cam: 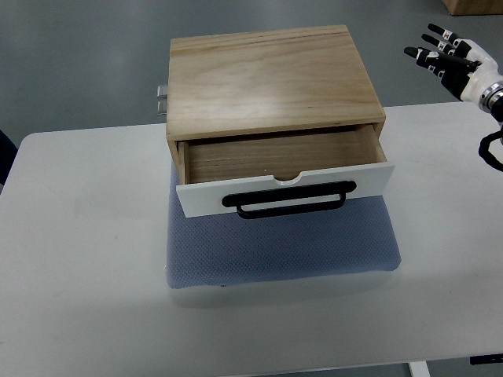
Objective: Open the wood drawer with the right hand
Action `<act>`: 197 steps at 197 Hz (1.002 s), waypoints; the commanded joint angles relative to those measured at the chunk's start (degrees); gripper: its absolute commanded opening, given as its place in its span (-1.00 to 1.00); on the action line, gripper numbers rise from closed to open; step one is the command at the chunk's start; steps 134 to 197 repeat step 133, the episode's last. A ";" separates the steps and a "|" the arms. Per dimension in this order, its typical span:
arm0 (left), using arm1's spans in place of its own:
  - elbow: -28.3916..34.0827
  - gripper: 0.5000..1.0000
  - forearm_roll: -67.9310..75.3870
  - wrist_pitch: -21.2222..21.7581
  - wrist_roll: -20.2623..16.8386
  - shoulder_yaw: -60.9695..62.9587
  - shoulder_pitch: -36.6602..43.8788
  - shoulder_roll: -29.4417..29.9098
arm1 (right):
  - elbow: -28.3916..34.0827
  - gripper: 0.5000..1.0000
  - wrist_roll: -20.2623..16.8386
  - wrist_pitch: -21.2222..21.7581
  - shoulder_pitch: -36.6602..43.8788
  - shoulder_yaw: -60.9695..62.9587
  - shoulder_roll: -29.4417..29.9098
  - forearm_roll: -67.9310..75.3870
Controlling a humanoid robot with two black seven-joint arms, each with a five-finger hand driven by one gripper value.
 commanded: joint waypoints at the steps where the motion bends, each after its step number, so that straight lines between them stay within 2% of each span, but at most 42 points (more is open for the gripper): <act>1: 0.00 1.00 0.00 0.00 0.00 -0.04 0.03 0.00 | -0.28 0.76 1.85 0.04 -0.82 -0.02 0.75 0.35; 41: 0.00 1.00 0.00 0.00 0.00 -0.04 -0.06 0.00 | -1.33 0.78 4.40 0.12 -1.96 0.06 1.89 2.45; 197: 0.00 1.00 0.00 0.00 0.00 -0.04 -0.06 0.00 | -3.18 0.78 4.40 0.30 -3.89 -0.11 3.56 4.74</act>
